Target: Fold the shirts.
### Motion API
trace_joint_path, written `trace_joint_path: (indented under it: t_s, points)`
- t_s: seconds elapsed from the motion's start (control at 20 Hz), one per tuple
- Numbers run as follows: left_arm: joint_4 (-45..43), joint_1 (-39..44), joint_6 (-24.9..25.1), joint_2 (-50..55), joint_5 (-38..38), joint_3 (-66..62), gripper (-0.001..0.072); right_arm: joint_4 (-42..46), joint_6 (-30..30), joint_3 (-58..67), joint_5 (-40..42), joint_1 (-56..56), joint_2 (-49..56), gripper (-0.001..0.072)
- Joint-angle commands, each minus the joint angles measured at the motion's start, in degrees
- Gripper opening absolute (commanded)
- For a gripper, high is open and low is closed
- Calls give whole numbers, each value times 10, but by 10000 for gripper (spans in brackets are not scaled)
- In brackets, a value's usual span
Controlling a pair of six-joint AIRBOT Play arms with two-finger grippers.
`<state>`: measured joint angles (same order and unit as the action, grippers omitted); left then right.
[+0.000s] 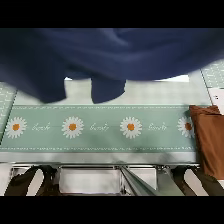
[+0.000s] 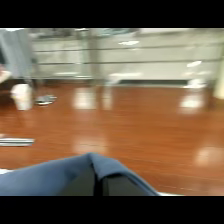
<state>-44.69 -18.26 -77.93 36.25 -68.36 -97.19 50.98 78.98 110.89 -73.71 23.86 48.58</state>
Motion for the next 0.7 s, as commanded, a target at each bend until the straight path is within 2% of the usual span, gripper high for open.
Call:
trace_joint_path:
  t_s: [0.0, 0.15, 0.25, 0.35, 0.5, 0.65]
  points:
    - [-132, -15, -33, -54, -56, -18, 24, 94, 27, -28, -57, 3, -82, 25]
    - [-229, -13, -68, -72, -78, -17, 24, 137, 59, -143, -91, 3, -152, 25]
    - [-243, -14, -68, -73, -78, 0, 24, 142, 62, -249, -94, 3, -197, 25]
    - [-242, -14, -78, -70, -78, 57, 24, 137, 70, -343, -103, 3, -217, 25]
    - [-222, -14, -83, -57, -66, 209, 24, 111, 66, -458, -105, 3, -213, 25]
    - [-142, -13, -73, -5, 33, 367, 24, 58, 29, -563, -74, 3, -175, 25]
